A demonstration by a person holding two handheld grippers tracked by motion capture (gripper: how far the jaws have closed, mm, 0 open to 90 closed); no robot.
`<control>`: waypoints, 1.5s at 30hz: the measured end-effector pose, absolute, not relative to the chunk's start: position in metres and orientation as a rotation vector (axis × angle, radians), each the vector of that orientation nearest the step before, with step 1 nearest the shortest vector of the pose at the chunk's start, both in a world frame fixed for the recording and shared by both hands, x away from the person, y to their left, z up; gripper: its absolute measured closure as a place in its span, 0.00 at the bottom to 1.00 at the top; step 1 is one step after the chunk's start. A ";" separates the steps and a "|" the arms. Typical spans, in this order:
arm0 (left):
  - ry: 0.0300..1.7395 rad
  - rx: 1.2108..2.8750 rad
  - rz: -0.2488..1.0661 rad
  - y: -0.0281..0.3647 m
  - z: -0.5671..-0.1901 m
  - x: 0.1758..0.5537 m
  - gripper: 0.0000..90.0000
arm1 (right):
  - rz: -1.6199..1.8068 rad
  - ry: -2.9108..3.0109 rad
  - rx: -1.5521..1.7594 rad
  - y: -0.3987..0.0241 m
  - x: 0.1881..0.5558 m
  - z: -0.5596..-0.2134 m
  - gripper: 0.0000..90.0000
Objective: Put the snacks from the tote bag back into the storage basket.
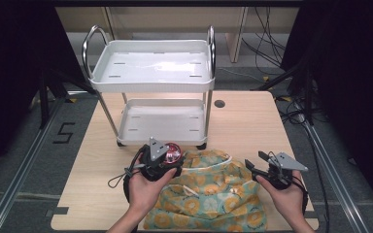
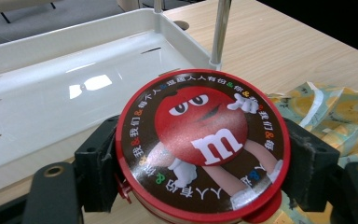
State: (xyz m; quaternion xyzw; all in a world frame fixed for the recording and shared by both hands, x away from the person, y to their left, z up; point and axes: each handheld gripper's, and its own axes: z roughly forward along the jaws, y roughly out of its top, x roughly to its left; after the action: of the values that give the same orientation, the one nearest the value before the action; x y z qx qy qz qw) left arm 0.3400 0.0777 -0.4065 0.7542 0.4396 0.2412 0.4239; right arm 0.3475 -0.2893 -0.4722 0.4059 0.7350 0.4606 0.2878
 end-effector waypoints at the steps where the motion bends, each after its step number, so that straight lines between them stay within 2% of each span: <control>1: 1.092 1.878 0.599 0.078 -0.407 0.341 0.28 | 1.235 1.965 1.096 -0.289 0.347 -0.472 0.42; 24: 1.133 1.911 0.625 0.088 -0.393 0.350 0.28 | 1.241 1.958 1.126 -0.288 0.345 -0.471 0.42; 45: 1.168 1.870 0.637 0.090 -0.389 0.359 0.28 | 1.238 1.960 1.097 -0.289 0.347 -0.471 0.42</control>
State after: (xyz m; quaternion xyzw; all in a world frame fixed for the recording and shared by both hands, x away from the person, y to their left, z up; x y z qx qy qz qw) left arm 0.3585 0.0896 -0.3894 0.7428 0.4641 0.2529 0.4109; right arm 0.3467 -0.2893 -0.4711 0.4101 0.7327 0.4627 0.2845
